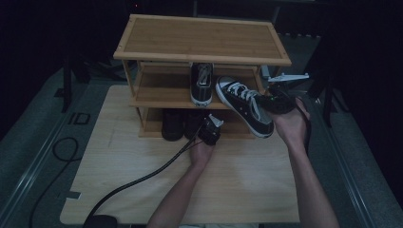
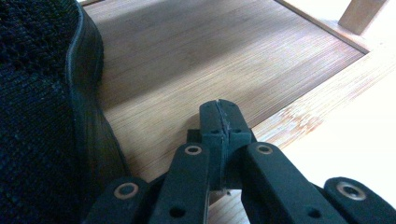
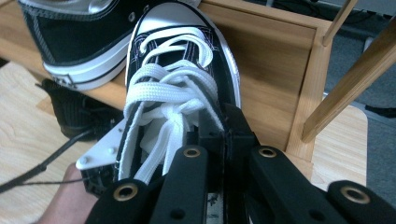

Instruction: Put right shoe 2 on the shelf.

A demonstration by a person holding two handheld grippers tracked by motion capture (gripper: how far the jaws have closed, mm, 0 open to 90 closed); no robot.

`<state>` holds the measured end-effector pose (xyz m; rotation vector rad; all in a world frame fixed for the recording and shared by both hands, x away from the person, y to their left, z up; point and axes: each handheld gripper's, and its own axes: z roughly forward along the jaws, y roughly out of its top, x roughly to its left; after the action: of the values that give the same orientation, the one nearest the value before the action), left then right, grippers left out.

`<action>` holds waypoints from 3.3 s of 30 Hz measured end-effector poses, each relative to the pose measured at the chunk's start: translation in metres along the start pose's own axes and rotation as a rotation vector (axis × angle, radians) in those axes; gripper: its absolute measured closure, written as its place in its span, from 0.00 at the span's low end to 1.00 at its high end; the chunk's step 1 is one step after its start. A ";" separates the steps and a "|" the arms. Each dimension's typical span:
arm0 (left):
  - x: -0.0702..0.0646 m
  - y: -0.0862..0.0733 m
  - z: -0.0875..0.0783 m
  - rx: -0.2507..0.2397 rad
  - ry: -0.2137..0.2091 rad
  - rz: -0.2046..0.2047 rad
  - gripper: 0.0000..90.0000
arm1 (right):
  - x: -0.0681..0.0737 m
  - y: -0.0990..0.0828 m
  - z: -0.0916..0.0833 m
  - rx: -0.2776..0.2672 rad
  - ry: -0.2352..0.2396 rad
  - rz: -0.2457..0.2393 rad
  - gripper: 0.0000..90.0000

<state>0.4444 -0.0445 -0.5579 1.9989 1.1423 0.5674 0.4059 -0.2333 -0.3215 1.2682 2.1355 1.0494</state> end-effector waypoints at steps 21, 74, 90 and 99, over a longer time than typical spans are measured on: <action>0.001 0.000 0.000 -0.003 -0.004 -0.004 1.00 | 0.006 0.017 0.024 -0.021 -0.031 0.101 0.98; 0.001 0.000 0.000 -0.003 -0.005 -0.005 1.00 | 0.004 0.024 -0.006 -0.102 0.015 0.068 0.82; 0.000 0.000 0.000 -0.003 -0.004 -0.005 1.00 | -0.005 0.003 -0.023 -0.030 -0.057 0.026 1.00; 0.001 0.000 0.000 -0.002 -0.005 -0.005 1.00 | -0.009 -0.010 -0.022 0.008 -0.066 0.024 1.00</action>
<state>0.4451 -0.0442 -0.5580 1.9938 1.1431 0.5610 0.3896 -0.2530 -0.3156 1.3171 2.0819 0.9963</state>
